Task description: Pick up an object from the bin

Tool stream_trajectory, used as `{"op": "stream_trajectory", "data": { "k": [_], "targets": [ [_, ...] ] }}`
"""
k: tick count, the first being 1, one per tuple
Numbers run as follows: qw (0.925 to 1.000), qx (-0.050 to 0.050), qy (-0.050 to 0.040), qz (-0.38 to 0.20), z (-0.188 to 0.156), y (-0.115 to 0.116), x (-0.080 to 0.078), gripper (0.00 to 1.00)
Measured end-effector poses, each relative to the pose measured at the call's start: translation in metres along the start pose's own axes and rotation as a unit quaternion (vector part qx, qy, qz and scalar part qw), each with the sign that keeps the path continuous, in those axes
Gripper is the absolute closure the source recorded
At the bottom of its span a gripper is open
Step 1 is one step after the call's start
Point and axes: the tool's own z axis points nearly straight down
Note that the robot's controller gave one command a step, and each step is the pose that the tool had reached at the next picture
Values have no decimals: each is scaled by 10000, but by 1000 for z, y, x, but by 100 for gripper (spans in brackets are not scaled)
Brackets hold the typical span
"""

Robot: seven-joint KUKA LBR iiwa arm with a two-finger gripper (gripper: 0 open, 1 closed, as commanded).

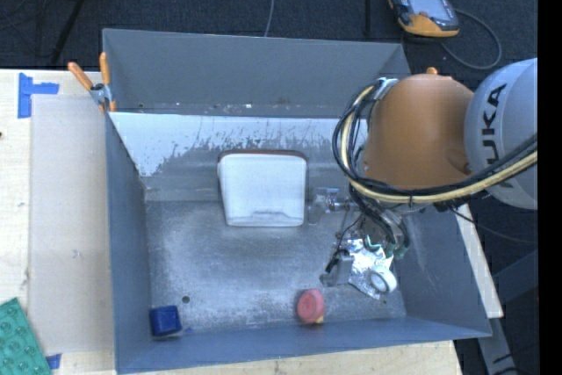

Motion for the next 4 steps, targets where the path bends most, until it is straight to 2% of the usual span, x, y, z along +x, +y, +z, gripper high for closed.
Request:
{"op": "stream_trajectory", "data": {
  "k": [1, 2, 3, 4],
  "targets": [
    [9986, 6, -4, -531, 85, -107, 20, 0],
    [9868, 4, -45, -1620, 119, -121, -22, 0],
    [9871, 0, -47, -1603, 118, -121, -22, 100],
    [9872, -1, -47, -1596, 118, -122, -22, 0]
  ]
}}
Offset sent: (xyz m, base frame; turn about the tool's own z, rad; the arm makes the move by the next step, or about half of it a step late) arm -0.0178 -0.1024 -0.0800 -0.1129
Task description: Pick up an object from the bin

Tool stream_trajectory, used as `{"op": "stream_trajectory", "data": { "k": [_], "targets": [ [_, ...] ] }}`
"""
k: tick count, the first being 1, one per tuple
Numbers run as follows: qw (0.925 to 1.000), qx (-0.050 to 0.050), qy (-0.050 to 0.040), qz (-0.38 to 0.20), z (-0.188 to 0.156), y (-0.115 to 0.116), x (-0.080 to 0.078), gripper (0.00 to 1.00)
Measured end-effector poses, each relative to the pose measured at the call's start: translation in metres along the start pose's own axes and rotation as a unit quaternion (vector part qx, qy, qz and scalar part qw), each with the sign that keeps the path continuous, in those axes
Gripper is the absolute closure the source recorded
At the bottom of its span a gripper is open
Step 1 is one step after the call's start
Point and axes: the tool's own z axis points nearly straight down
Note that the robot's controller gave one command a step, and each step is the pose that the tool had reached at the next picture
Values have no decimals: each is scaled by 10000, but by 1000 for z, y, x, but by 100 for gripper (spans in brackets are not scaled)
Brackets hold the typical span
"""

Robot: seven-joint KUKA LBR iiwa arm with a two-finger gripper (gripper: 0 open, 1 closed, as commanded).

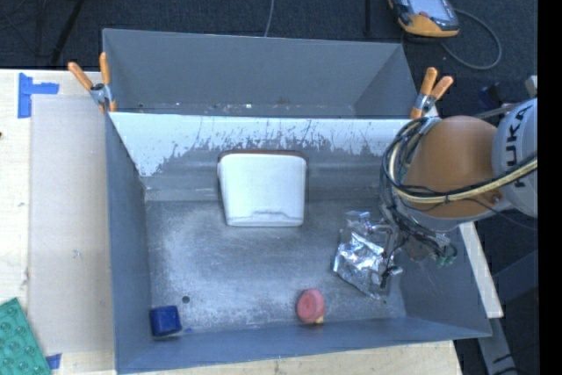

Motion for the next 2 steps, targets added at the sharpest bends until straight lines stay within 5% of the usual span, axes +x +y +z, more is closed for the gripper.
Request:
{"op": "stream_trajectory", "data": {
  "k": [1, 2],
  "targets": [
    [9996, 11, 4, -281, -46, -8, 42, 0],
    [9772, -6, 4, -2123, 4, -7, -3, 0]
  ]
}}
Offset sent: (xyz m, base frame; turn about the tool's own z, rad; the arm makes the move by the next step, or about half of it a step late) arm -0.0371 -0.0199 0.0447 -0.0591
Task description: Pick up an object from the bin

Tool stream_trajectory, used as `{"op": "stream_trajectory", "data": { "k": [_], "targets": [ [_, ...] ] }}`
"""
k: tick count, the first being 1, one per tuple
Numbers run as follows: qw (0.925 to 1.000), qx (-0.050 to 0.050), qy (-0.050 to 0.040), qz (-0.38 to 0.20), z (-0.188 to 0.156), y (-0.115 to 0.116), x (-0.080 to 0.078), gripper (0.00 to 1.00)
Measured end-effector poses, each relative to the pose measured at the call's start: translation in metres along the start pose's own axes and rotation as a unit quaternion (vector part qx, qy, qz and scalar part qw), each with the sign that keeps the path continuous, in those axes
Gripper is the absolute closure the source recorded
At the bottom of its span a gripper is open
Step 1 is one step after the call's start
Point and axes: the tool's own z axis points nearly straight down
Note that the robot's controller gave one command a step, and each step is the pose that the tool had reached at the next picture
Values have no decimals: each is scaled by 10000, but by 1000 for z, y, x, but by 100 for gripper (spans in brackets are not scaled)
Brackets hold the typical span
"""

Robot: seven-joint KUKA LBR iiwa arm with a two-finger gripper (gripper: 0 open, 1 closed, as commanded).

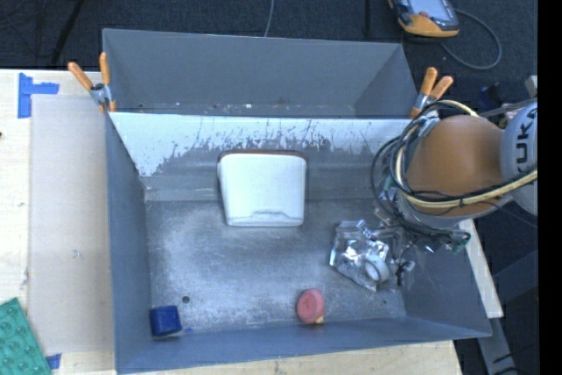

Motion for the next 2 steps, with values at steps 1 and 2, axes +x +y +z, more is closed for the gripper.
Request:
{"op": "stream_trajectory", "data": {
  "k": [1, 2],
  "targets": [
    [10000, 2, -3, 28, -1, -1, 1, 100],
    [10000, 38, -26, -66, -118, 19, -10, 100]
  ]
}}
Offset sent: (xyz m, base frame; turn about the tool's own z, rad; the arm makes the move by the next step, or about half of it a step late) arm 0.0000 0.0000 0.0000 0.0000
